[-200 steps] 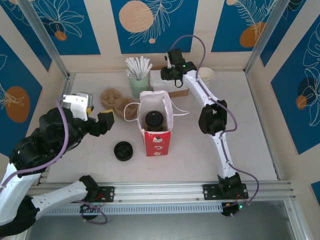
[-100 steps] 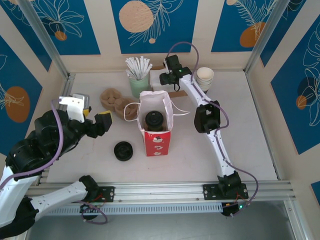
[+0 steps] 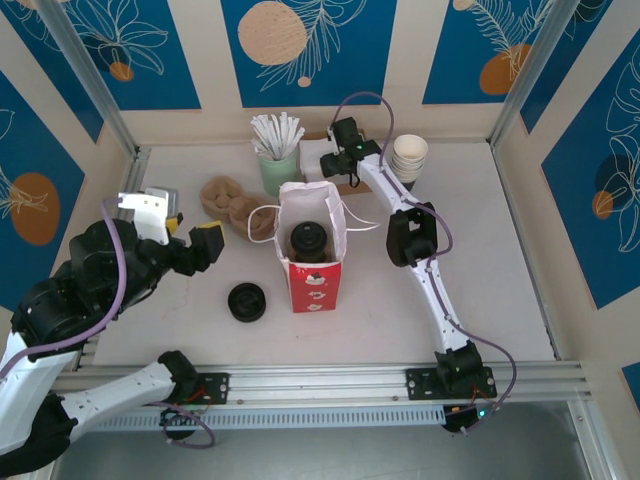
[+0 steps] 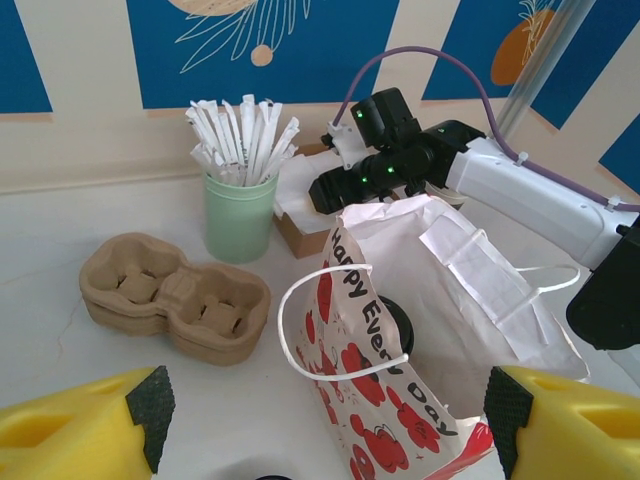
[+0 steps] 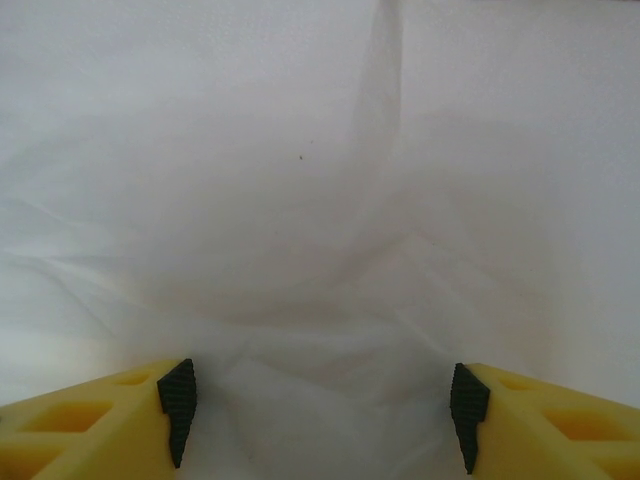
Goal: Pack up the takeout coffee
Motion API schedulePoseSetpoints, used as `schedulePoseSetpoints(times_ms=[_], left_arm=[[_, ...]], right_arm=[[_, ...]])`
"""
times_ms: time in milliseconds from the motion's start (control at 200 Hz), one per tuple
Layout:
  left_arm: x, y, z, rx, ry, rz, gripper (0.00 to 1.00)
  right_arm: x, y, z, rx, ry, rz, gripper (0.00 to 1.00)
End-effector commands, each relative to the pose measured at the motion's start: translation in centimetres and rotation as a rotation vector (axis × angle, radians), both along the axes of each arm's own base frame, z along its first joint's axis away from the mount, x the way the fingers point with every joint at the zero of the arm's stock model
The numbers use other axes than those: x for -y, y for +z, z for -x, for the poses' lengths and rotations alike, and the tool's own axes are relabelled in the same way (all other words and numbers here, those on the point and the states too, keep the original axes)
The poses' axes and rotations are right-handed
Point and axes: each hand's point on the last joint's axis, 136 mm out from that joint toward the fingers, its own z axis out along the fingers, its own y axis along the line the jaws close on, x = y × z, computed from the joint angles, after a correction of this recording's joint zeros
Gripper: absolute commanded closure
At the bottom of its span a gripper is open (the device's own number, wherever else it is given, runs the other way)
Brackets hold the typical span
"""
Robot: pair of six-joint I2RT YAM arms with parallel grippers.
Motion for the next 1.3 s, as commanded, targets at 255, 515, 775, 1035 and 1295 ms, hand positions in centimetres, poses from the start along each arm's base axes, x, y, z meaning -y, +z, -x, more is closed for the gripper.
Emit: schedulePoseSetpoints(times_ms=[255, 515, 775, 1035, 1295], left_arm=[[0.0, 0.7, 0.3, 0.011, -0.009, 0.008, 0.17], [0.2, 0.7, 0.2, 0.008, -0.015, 0.001, 0.17], [-0.2, 0.6, 0.4, 0.009, -0.011, 0.003, 0.17], [-0.3, 0.4, 0.6, 0.007, -0.011, 0.005, 0.17], [-0.2, 0.2, 0.4, 0.004, -0.009, -0.001, 0.17]], right_arm=[[1.6, -0.3, -0.6, -0.014, -0.026, -0.02, 0.38], [0.3, 2.2, -0.7, 0.029, -0.004, -0.048, 0.5], [-0.9, 3.6, -0.5, 0.056, 0.025, -0.064, 0.69], [-1.4, 4.7, -0.4, 0.073, 0.034, -0.073, 0.86], [-2.1, 7.8, -0.1, 0.121, 0.051, -0.08, 0.99]])
